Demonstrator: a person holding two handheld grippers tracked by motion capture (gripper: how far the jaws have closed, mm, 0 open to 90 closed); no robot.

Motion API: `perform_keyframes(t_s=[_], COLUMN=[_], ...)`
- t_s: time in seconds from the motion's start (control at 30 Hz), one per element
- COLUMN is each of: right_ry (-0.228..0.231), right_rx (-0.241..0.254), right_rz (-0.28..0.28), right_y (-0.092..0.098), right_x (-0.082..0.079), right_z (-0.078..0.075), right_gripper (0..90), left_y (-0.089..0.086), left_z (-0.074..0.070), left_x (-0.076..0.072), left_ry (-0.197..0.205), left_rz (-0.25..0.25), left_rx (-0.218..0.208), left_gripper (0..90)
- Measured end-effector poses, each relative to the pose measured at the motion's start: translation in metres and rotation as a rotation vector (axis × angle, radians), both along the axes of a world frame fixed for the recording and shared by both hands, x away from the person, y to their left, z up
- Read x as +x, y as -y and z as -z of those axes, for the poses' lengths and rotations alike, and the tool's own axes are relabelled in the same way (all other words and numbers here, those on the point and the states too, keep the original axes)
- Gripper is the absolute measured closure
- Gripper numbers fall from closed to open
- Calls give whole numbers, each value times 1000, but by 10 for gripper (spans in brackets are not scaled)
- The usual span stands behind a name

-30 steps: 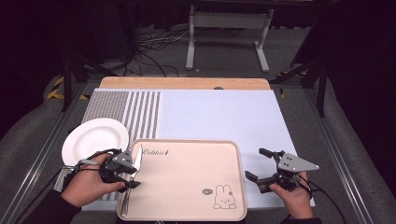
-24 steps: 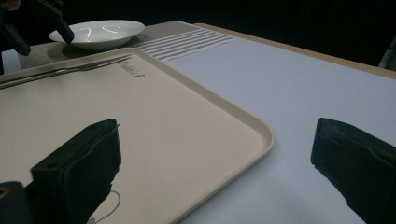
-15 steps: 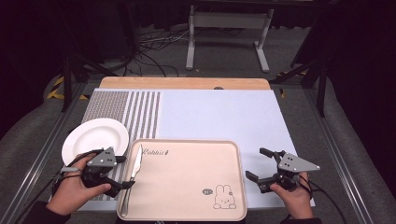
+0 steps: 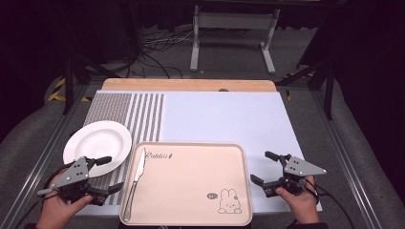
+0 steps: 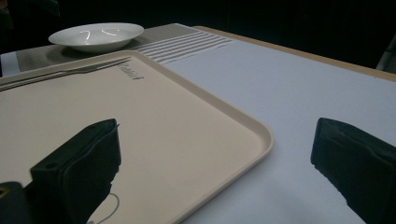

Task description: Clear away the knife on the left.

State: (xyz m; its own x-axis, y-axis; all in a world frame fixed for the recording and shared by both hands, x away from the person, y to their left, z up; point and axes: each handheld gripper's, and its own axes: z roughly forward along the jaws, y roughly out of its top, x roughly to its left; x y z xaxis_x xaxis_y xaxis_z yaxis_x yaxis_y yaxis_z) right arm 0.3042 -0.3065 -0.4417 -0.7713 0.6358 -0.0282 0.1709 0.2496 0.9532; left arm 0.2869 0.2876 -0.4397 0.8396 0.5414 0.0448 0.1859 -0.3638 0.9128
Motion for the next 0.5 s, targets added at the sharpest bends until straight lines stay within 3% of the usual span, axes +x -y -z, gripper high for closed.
perform_keyframes(t_s=[0.27, 0.37, 0.43, 0.5], right_ry=[2, -3, -7, -10], right_rx=[15, 20, 21, 24], right_rz=[9, 13, 16, 22], right_y=[2, 3, 5, 7], right_x=[0, 0, -1, -1], right_z=[2, 4, 7, 9], right_gripper=[24, 24, 24, 24], left_y=[-17, -23, -22, -21], left_z=[18, 24, 26, 27], left_x=[-3, 0, 1, 2], left_ry=[69, 60, 72, 73], left_rz=[-41, -57, -76, -74], left_rx=[-87, -158, -133, -138], left_gripper=[69, 69, 69, 68])
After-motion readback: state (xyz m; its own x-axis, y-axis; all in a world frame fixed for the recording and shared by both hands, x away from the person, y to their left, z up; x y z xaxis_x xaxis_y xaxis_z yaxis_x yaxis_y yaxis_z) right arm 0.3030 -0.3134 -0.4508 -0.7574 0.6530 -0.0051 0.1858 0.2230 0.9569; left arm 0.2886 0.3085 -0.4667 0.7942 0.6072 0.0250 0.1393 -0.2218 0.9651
